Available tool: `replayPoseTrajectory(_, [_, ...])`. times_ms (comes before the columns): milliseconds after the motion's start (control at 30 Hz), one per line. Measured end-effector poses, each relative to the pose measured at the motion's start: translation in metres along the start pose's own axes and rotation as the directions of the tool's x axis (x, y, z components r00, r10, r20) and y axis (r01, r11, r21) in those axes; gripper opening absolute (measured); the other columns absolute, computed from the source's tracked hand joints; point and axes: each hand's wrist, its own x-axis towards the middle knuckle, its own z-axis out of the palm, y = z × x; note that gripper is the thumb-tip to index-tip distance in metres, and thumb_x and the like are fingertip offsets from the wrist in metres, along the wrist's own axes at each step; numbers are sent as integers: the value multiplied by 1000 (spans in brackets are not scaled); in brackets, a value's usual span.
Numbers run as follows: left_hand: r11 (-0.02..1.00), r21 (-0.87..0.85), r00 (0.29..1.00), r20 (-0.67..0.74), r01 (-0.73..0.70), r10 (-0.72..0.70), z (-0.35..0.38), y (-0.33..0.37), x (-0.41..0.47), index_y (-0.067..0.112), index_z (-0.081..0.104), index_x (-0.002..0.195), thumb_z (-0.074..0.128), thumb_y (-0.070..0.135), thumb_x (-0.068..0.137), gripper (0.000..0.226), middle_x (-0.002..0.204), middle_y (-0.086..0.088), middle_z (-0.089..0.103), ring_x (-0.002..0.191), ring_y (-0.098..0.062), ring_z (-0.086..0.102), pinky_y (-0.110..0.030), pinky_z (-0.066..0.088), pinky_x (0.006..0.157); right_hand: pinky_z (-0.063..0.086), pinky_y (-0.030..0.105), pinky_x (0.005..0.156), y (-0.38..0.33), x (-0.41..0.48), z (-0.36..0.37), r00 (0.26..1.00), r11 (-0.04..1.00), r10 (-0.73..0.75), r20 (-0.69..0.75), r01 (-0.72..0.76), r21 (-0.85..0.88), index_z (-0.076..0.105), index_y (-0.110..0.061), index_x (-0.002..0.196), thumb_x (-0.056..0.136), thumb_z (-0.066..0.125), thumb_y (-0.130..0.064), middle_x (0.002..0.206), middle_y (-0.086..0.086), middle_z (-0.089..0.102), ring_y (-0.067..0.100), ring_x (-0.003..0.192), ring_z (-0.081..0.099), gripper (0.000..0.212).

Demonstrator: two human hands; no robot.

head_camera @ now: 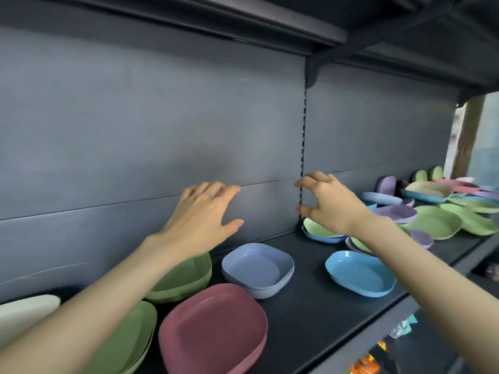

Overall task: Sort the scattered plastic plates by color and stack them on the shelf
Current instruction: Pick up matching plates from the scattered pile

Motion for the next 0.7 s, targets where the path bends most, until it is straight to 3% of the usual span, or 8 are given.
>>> replayPoseTrajectory(200, [997, -41, 998, -24, -59, 58, 5, 82, 27, 27, 29, 143, 49, 50, 90, 61, 139, 4, 41, 131, -18, 32, -32, 21, 105, 35, 38, 104, 81, -42, -30, 998, 998, 57, -2, -57, 1, 44, -19, 136, 87, 61, -28, 141, 2, 41, 26, 129, 35, 52])
replayPoseTrajectory(433, [993, -104, 998, -24, -54, 51, 43, 209, 66, 26, 29, 142, 49, 48, 90, 60, 137, 3, 43, 128, -18, 35, -32, 25, 102, 40, 35, 93, 206, -87, -59, 997, 996, 73, 20, -72, -45, 51, -12, 125, 86, 62, -26, 127, 7, 50, 29, 117, 45, 43])
replayPoseTrajectory(533, [991, -127, 999, -9, -39, 38, 61, 248, 79, 27, 30, 141, 48, 50, 90, 59, 134, 4, 44, 126, -17, 36, -30, 24, 102, 37, 29, 88, 250, -97, -60, 997, 998, 55, 46, -53, -35, 50, -15, 131, 87, 61, -25, 131, 4, 49, 26, 117, 46, 46])
replayPoseTrajectory(700, [992, -121, 999, 40, 21, -17, 82, 276, 105, 27, 31, 141, 48, 52, 89, 60, 135, 5, 45, 125, -17, 38, -31, 27, 101, 41, 41, 96, 298, -85, -44, 993, 999, 47, 106, -50, 21, 48, -18, 132, 87, 62, -30, 135, 2, 46, 24, 123, 43, 49])
